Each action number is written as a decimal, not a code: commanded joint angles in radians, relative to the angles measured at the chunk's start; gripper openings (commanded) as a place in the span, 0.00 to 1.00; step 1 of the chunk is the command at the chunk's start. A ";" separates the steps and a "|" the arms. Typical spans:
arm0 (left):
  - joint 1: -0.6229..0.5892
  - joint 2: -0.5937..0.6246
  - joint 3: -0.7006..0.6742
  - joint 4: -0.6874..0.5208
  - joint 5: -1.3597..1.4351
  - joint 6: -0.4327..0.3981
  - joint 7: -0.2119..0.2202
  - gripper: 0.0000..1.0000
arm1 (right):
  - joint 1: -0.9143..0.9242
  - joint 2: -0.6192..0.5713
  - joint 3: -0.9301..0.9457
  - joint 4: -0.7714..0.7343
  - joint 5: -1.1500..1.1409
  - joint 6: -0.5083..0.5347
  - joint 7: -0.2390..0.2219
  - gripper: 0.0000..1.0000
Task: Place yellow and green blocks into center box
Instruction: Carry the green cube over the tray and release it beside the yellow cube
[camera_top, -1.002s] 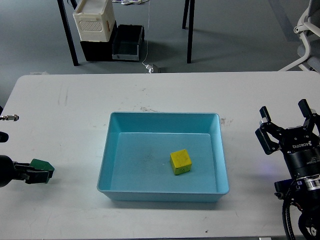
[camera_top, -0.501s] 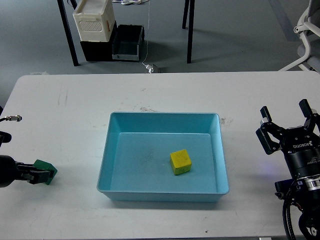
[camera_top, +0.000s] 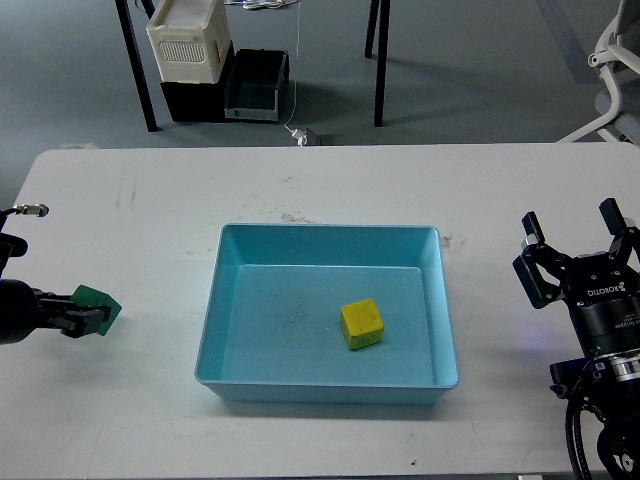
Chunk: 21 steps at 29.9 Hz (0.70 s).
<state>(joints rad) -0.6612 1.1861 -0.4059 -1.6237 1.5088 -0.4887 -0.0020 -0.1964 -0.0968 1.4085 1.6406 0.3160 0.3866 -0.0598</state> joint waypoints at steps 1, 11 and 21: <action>-0.167 0.012 0.005 -0.028 -0.217 0.000 -0.001 0.00 | 0.000 -0.001 0.007 -0.001 0.000 -0.002 0.000 1.00; -0.428 -0.294 0.157 -0.018 -0.398 0.000 -0.007 0.00 | 0.026 0.000 0.009 -0.044 -0.002 -0.002 0.002 1.00; -0.635 -0.603 0.489 0.076 -0.384 0.000 0.000 0.00 | 0.054 -0.001 0.012 -0.077 -0.014 -0.002 0.002 1.00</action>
<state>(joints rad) -1.2534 0.6593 0.0220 -1.5850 1.1146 -0.4888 -0.0059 -0.1444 -0.0967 1.4186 1.5677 0.3033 0.3848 -0.0583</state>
